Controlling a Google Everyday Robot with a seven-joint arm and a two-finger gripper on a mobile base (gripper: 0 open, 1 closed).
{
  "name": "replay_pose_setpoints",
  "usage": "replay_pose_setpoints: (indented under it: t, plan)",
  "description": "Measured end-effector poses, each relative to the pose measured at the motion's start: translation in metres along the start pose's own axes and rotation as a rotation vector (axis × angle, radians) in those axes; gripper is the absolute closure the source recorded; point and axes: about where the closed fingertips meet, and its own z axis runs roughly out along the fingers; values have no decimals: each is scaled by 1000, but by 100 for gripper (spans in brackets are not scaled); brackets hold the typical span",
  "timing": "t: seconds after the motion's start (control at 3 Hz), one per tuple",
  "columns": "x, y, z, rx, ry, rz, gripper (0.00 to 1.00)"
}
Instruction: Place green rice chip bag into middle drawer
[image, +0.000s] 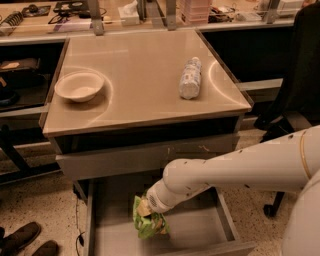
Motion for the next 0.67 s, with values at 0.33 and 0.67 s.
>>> replay_pose_setpoints:
  t: [0.33, 0.67]
  plan:
    - [-5, -13, 10, 29, -25, 23, 100]
    - [-16, -26, 13, 60, -34, 16, 100]
